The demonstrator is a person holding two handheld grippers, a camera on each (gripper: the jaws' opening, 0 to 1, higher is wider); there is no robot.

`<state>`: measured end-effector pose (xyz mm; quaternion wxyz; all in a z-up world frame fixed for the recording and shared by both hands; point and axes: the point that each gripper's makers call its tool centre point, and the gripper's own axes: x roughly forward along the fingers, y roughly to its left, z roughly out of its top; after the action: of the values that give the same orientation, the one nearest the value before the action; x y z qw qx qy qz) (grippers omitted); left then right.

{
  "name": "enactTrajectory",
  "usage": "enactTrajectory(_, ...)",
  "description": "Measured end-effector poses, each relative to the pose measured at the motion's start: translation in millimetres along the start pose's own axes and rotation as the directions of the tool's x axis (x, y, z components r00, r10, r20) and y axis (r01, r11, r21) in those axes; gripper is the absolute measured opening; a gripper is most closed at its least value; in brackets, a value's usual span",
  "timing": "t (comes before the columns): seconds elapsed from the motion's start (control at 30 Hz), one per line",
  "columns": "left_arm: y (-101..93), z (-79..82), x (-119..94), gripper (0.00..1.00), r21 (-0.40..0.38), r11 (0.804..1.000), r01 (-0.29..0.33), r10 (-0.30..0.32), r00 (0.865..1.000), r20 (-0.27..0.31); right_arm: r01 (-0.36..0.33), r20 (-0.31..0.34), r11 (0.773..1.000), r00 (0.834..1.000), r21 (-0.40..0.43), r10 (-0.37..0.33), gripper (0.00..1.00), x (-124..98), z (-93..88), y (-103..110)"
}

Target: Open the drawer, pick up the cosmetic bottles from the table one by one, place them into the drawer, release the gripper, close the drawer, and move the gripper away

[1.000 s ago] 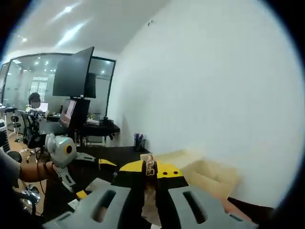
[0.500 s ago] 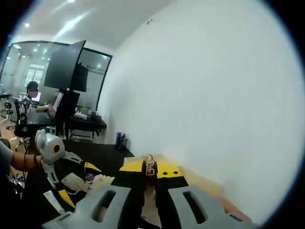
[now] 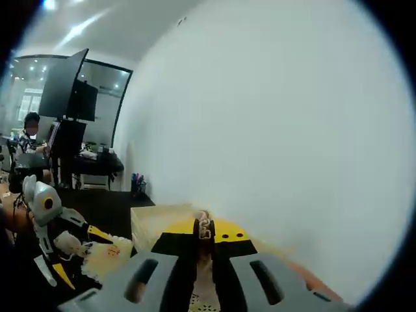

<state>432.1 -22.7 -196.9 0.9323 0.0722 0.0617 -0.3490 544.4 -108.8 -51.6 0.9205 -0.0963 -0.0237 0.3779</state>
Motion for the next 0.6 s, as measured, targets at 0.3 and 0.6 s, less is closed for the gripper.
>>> enactTrajectory(0.3, 5.1, 0.6, 32, 0.77, 0.0, 0.999, 0.052, -0.052, 0.997, -0.063, 0.064, -0.024, 0.997, 0.998, -0.047, -0.065, 0.04, 39, -20.5, -29)
enactTrajectory(0.6, 18.4, 0.2, 37, 0.74, 0.078, 0.996, 0.04, -0.03, 0.991, -0.131, 0.073, -0.054, 0.992, 0.995, -0.104, -0.079, 0.04, 73, -39.0, -54)
